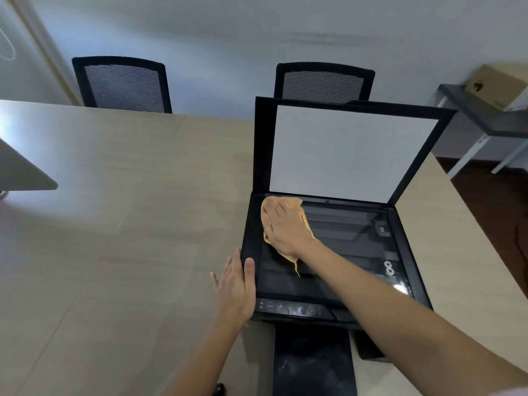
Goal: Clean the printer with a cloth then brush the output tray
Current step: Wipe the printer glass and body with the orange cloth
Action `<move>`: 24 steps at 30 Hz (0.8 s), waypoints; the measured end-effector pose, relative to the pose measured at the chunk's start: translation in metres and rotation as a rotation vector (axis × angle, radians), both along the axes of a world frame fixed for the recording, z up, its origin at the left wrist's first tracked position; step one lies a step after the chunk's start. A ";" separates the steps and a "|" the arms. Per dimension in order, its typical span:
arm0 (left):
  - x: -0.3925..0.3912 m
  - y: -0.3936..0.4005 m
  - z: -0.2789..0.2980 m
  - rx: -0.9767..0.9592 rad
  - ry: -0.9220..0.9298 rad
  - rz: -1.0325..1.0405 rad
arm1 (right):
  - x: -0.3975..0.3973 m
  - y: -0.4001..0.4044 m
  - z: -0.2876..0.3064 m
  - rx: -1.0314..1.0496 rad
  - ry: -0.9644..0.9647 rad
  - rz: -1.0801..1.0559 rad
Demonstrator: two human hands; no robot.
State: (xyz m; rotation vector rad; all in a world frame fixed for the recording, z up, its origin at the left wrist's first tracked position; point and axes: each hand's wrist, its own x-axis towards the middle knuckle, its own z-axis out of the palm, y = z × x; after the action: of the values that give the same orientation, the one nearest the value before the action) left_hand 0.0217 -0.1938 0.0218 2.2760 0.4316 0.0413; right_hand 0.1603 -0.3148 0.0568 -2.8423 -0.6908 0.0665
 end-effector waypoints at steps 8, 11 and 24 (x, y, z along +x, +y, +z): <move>0.000 -0.001 -0.002 0.000 -0.015 0.000 | -0.022 -0.020 0.005 0.121 -0.012 0.154; -0.001 0.000 -0.002 -0.012 -0.007 -0.007 | -0.009 -0.003 -0.007 -0.026 -0.066 -0.034; 0.001 0.000 -0.005 0.002 -0.025 -0.009 | 0.007 0.003 -0.018 0.108 0.022 -0.130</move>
State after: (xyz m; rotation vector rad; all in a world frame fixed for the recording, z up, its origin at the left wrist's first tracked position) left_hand 0.0223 -0.1937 0.0166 2.2765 0.4083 0.0658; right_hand 0.1675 -0.3120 0.0386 -2.7703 -0.4885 0.0383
